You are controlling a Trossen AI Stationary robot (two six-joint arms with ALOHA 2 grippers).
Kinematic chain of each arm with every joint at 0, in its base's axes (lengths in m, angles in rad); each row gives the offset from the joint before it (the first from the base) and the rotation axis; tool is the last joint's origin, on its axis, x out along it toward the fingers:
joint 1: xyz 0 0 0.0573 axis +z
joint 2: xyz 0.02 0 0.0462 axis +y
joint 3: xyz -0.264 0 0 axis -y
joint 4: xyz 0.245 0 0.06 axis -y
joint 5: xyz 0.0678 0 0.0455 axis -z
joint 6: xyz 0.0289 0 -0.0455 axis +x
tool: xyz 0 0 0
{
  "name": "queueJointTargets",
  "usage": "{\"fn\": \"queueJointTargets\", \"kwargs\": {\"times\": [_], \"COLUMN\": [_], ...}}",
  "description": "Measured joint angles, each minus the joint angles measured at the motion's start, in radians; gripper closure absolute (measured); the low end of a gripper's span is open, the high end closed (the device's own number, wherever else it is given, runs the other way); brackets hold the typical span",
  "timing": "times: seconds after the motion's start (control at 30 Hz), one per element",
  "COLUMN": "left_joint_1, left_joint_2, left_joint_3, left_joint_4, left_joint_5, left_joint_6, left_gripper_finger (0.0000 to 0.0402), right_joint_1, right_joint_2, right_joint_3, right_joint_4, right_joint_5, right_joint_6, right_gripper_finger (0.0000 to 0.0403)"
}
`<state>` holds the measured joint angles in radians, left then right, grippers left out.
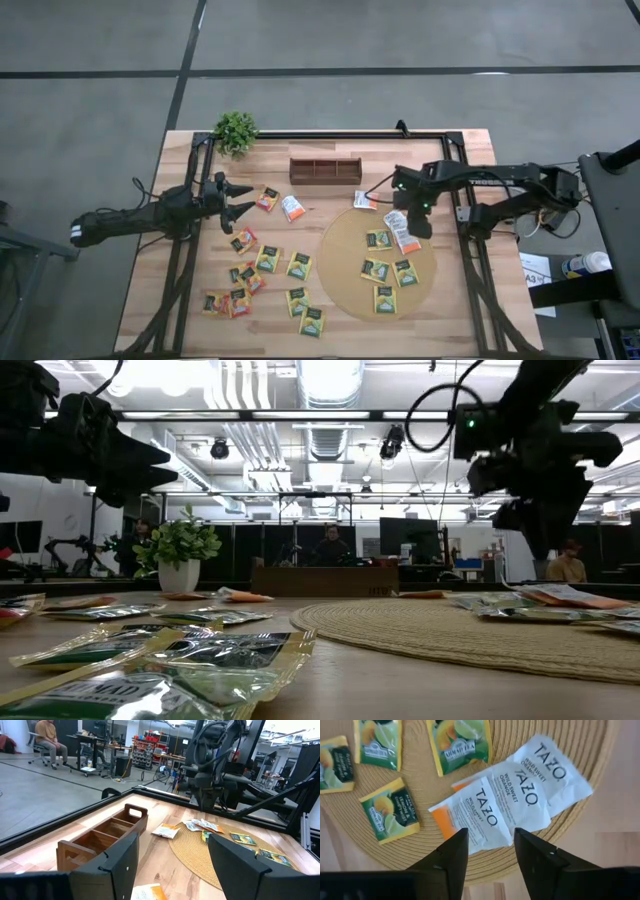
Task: Pick & Place Tea
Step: Put the white tea bag into the right section of the wooden organizer
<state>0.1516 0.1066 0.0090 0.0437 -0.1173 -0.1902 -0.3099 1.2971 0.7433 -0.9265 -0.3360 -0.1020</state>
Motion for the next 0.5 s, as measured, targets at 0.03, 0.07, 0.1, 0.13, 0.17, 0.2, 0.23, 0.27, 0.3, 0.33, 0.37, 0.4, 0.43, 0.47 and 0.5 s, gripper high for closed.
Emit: {"fn": "queueJointTargets", "kwargs": {"times": [0.03, 0.07, 0.1, 0.13, 0.17, 0.2, 0.23, 0.27, 0.3, 0.33, 0.37, 0.4, 0.43, 0.47, 0.5], "left_joint_1": [0.000, 0.000, 0.000, 0.000, 0.000, 0.000, 0.000, 0.000, 0.000, 0.000, 0.000, 0.000, 0.000, 0.000, 0.000], "left_joint_2": [0.000, 0.000, 0.000, 0.000, 0.000, 0.000, 0.000, 0.000, 0.000, 0.000, 0.000, 0.000, 0.000, 0.000, 0.000], "left_joint_3": [0.000, 0.000, 0.000, 0.000, 0.000, 0.000, 0.000, 0.000, 0.000, 0.000, 0.000, 0.000, 0.000, 0.000, 0.000], "left_joint_4": [0.000, 0.000, 0.000, 0.000, 0.000, 0.000, 0.000, 0.000, 0.000, 0.000, 0.000, 0.000, 0.000, 0.000, 0.000], "left_joint_5": [0.000, 0.000, 0.000, 0.000, 0.000, 0.000, 0.000, 0.000, 0.000, 0.000, 0.000, 0.000, 0.000, 0.000, 0.000], "left_joint_6": [0.000, 0.000, 0.000, 0.000, 0.000, 0.000, 0.000, 0.000, 0.000, 0.000, 0.000, 0.000, 0.000, 0.000, 0.000], "left_gripper_finger": [0.0168, 0.0168, 0.0168, 0.0168, 0.0168, 0.0168, 0.0168, 0.0168, 0.0168, 0.0168, 0.0168, 0.0168, 0.0168, 0.0168, 0.0168], "right_joint_1": [0.000, 0.000, 0.000, 0.000, 0.000, 0.000, 0.000, 0.001, 0.002, 0.004, 0.006, 0.009, 0.011, 0.013, 0.015], "right_joint_2": [0.026, 0.054, 0.080, 0.104, 0.124, 0.143, 0.161, 0.175, 0.189, 0.200, 0.212, 0.224, 0.234, 0.243, 0.251], "right_joint_3": [0.002, 0.005, 0.007, 0.011, 0.016, 0.019, 0.021, 0.021, 0.021, 0.021, 0.021, 0.021, 0.021, 0.021, 0.021], "right_joint_4": [0.001, 0.005, 0.010, 0.012, 0.017, 0.022, 0.022, 0.022, 0.021, 0.022, 0.021, 0.020, 0.020, 0.020, 0.020], "right_joint_5": [-0.001, -0.001, -0.001, -0.002, -0.005, -0.011, -0.025, -0.043, -0.052, -0.054, -0.055, -0.055, -0.054, -0.055, -0.055], "right_joint_6": [0.002, 0.008, 0.015, 0.023, 0.029, 0.029, 0.028, 0.024, 0.020, 0.017, 0.016, 0.015, 0.015, 0.013, 0.013], "right_gripper_finger": [0.0249, 0.0250, 0.0250, 0.0250, 0.0250, 0.0250, 0.0251, 0.0252, 0.0253, 0.0255, 0.0257, 0.0258, 0.0260, 0.0262, 0.0265]}}
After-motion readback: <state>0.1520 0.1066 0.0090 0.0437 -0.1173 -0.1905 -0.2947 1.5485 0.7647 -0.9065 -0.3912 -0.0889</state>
